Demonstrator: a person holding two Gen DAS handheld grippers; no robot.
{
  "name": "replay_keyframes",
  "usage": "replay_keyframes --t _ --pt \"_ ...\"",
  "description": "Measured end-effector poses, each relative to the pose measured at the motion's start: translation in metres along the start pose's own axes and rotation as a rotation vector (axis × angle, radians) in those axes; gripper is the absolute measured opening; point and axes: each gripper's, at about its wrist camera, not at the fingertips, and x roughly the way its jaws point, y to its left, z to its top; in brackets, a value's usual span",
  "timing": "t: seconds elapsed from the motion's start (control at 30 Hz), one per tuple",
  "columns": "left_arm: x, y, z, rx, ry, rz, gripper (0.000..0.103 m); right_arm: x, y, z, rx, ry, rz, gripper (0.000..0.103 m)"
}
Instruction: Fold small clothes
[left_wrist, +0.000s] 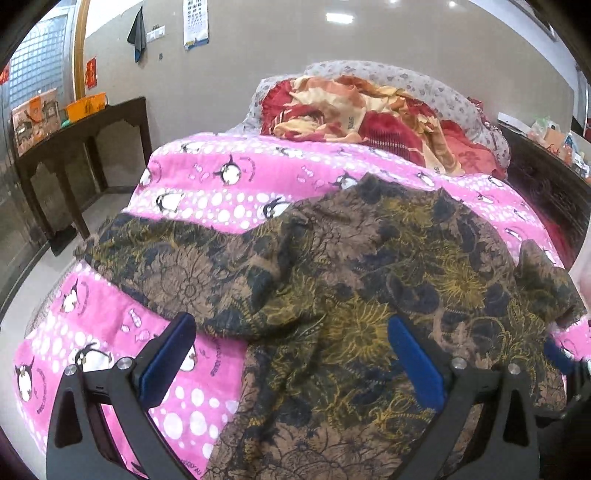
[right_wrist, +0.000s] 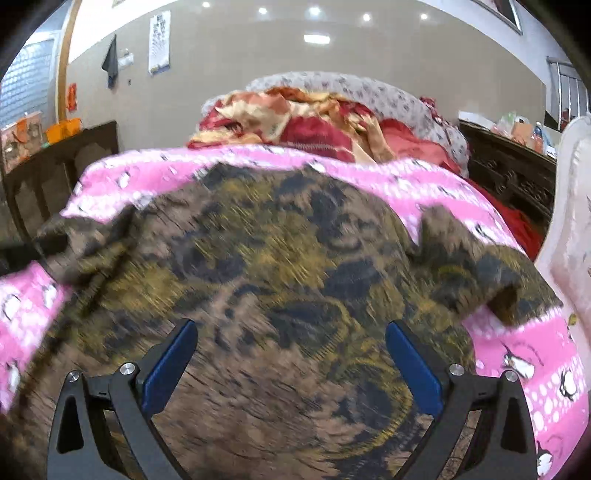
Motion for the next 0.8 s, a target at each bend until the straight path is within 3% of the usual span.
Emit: replay_keyframes --t 0.13,0.4,0.8 --pt "-0.002 -0.010 0.005 0.019 -0.008 0.005 0.103 0.009 -0.006 -0.005 0.045 0.038 -0.037 0.103" --pt "0.000 -0.029 0.004 0.073 0.008 0.005 0.103 0.010 0.021 -0.011 -0.100 0.023 -0.070 0.103" --pt "0.000 -0.038 0.003 0.089 0.041 -0.013 0.103 0.020 0.022 -0.011 -0.112 0.066 -0.007 0.103"
